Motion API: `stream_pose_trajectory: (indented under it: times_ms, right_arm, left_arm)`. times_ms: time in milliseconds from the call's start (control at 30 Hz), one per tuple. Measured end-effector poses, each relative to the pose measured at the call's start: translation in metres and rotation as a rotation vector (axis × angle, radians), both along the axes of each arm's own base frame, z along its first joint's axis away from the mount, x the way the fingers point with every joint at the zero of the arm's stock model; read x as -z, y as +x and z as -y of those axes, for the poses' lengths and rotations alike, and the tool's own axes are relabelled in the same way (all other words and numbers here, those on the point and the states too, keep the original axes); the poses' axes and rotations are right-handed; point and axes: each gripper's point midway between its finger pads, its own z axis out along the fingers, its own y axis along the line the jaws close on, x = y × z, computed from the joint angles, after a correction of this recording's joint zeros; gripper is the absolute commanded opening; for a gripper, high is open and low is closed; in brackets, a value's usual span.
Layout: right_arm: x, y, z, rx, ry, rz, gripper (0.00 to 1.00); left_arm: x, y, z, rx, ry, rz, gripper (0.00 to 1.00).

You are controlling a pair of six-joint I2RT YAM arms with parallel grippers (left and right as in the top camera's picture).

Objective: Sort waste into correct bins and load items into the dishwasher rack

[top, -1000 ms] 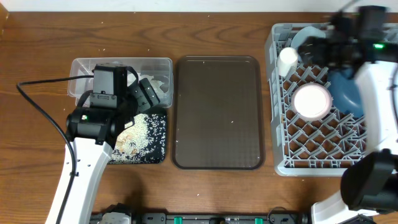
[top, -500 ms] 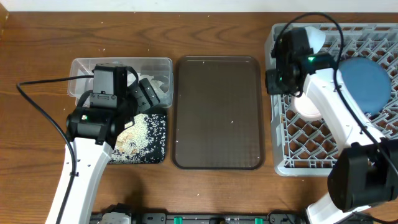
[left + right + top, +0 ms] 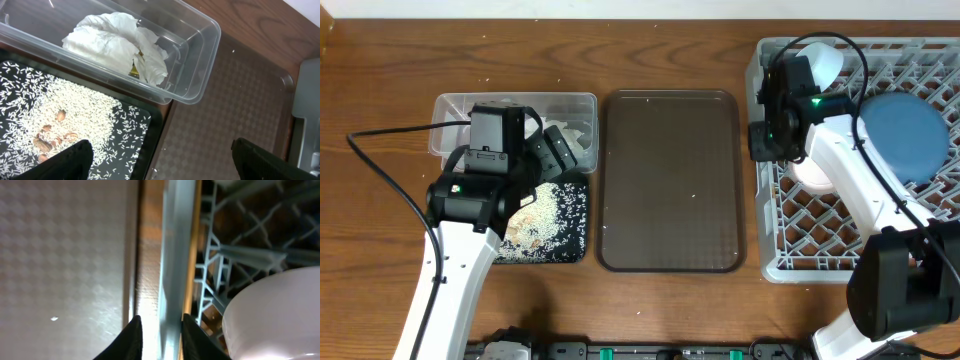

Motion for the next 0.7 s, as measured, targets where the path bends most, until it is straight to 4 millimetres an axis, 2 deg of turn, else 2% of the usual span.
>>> stream_pose_trajectory:
  times_ms: [100, 200, 467, 700]
  right_arm:
    - [0.013, -0.01, 0.004, 0.006, -0.016, -0.032, 0.14]
    - [0.018, -0.013, 0.004, 0.006, -0.017, -0.042, 0.15]
    - [0.018, -0.008, 0.001, 0.006, 0.01, -0.023, 0.13]
    - [0.017, -0.007, -0.013, -0.022, 0.047, -0.011, 0.12]
  left_arm:
    - [0.0, 0.0, 0.0, 0.0, 0.0, 0.0, 0.91]
    - [0.0, 0.0, 0.0, 0.0, 0.0, 0.0, 0.91]
    - [0.0, 0.0, 0.0, 0.0, 0.0, 0.0, 0.91]
    - [0.0, 0.0, 0.0, 0.0, 0.0, 0.0, 0.91]
